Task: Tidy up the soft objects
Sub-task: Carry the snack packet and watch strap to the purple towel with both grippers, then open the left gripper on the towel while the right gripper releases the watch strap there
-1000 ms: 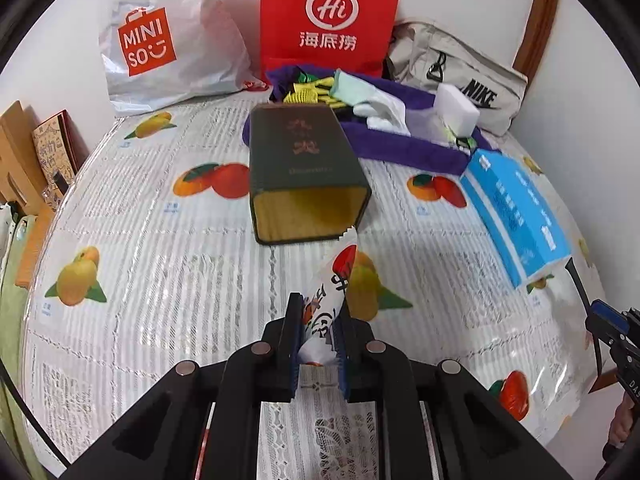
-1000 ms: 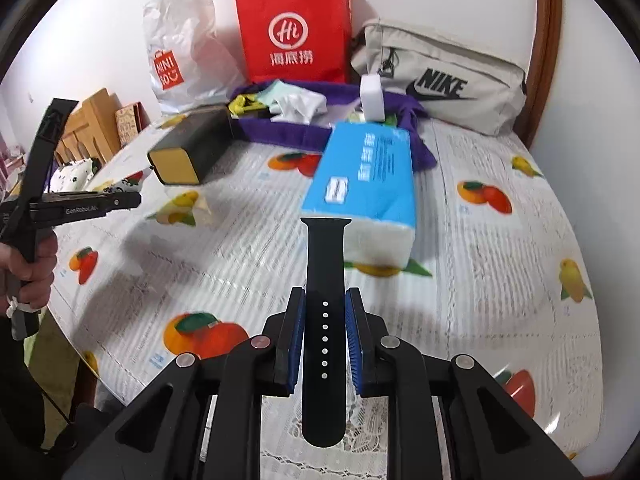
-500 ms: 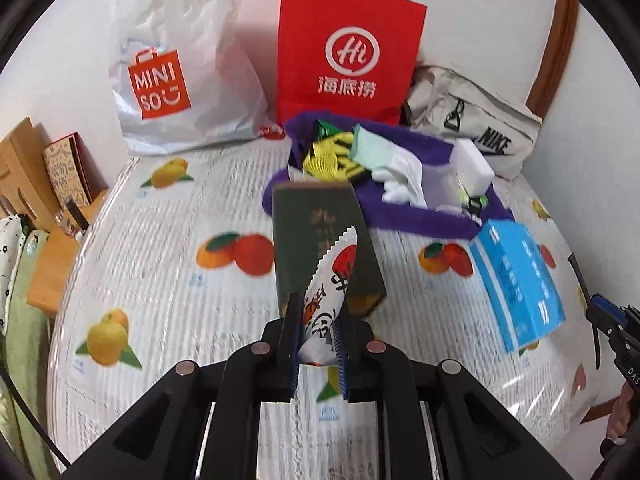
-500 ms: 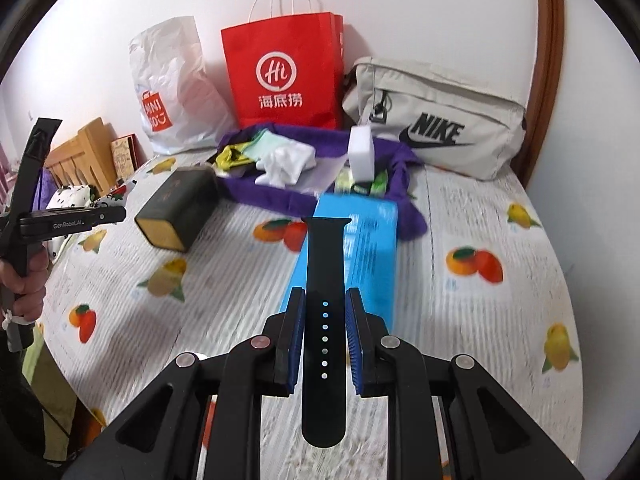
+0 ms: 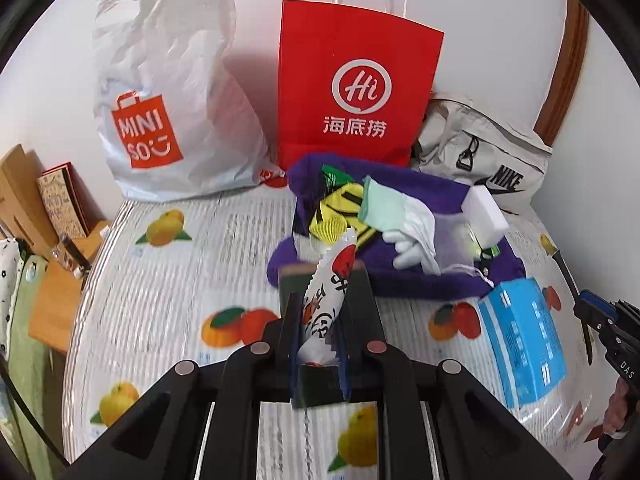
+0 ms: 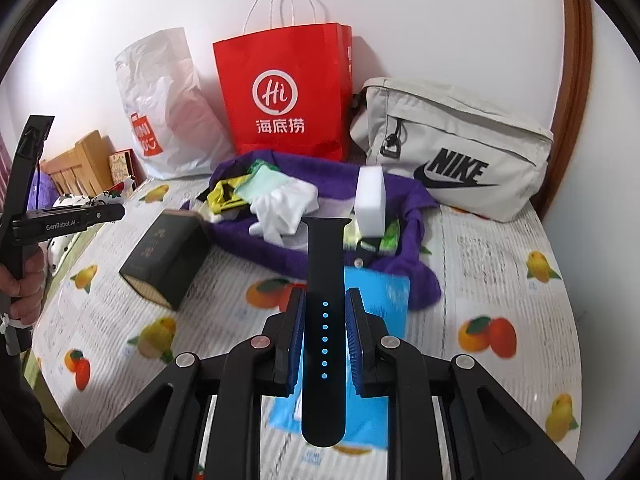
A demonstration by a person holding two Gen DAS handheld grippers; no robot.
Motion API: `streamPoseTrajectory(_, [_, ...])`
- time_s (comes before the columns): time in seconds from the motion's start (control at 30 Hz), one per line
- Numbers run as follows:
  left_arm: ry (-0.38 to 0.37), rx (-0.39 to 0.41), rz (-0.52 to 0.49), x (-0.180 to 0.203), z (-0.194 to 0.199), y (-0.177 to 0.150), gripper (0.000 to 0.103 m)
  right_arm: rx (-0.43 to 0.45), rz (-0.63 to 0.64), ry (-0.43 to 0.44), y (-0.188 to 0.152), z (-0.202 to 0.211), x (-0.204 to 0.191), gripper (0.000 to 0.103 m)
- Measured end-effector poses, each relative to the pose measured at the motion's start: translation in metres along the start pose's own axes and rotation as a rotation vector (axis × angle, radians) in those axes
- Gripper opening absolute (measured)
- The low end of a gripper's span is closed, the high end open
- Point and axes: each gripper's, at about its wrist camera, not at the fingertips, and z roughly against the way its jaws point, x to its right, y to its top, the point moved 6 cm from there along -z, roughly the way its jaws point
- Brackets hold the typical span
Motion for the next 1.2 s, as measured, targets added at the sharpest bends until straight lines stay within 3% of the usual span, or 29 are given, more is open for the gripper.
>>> streamPoseTrajectory(0.3, [0.004,-0.012,-0.025,0.001,-0.029,0.034,0.015,0.005,-0.008,-0.001,0.035,-0.033,0.006,0.02])
streamPoseTrajectory(0.8, [-0.083,-0.096,-0.019,0.023,-0.095,0.071,0.016,0.002,-0.038,0.031,0.083,-0.097,0.01,0.02])
streamPoseTrajectory(1.2, [-0.079,-0.156,-0.021,0.029,-0.137,0.079,0.019,-0.071,-0.036,0.049,0.088,-0.144,0.008,0.02])
